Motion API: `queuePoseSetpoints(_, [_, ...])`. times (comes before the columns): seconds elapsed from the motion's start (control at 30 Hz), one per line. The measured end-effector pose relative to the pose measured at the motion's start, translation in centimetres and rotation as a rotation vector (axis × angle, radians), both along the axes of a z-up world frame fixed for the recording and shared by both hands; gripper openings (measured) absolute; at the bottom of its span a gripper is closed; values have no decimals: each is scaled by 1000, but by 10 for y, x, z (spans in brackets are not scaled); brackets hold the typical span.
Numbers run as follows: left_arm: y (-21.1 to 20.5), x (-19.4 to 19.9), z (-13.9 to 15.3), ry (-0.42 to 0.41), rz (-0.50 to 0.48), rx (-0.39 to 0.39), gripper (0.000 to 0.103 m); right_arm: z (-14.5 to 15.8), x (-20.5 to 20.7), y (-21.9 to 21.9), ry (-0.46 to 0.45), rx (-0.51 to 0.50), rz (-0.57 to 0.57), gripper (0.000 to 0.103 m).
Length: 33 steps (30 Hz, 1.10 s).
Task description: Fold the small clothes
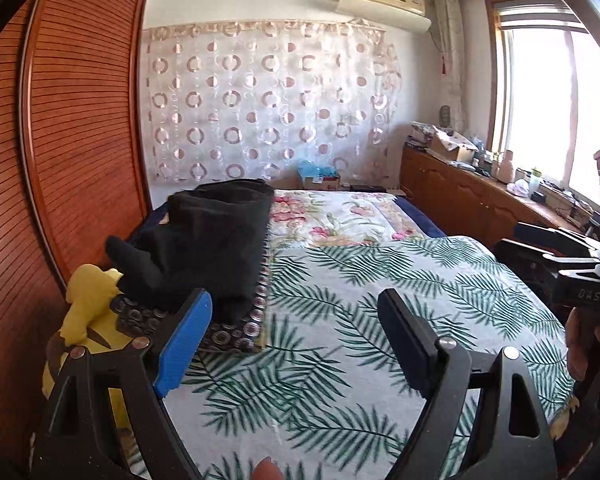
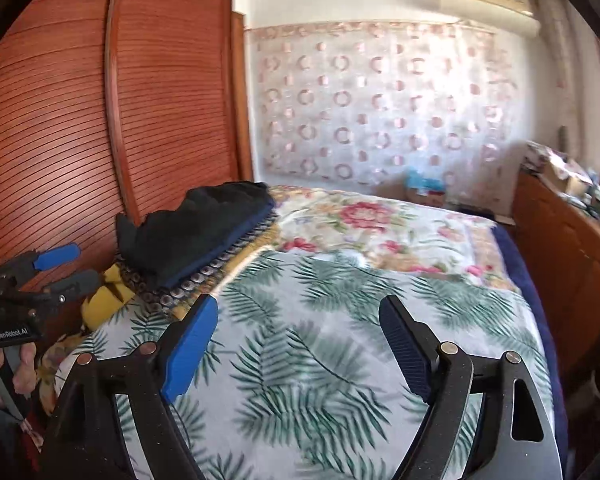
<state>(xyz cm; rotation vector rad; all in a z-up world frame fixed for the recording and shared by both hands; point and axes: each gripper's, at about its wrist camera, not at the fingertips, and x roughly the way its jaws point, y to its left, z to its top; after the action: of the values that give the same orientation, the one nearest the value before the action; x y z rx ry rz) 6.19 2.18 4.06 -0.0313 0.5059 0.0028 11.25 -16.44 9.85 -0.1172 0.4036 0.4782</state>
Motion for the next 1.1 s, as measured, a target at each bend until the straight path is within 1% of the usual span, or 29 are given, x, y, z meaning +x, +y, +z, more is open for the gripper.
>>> queuePoseSetpoints(0.13, [-24, -2, 4, 5, -26, 14, 85, 4, -30, -18, -8, 37, -71, 84])
queuePoseSetpoints(0.33, [-49, -6, 16, -16, -70, 27, 85, 14, -67, -34, -51, 70, -166, 84])
queuePoseSetpoints(0.37, [-52, -6, 19, -42, -82, 8, 85, 17, -73, -36, -59, 73, -179, 84])
queuePoseSetpoints(0.6, [-61, -10, 49, -90, -78, -2, 85, 24, -86, -28, -99, 75, -242, 84])
queuePoseSetpoints(0.73, [-63, -16, 61, -117, -73, 1, 85, 27, -99, -19, -119, 78, -261, 84])
queuePoseSetpoints(0.9, [-60, -26, 68, -142, -55, 8, 85, 19, -110, -10, -148, 89, -268, 84])
queuePoseSetpoints(1.1, [-57, -31, 70, -161, -44, 2, 85, 9, -106, -3, -156, 91, -264, 84])
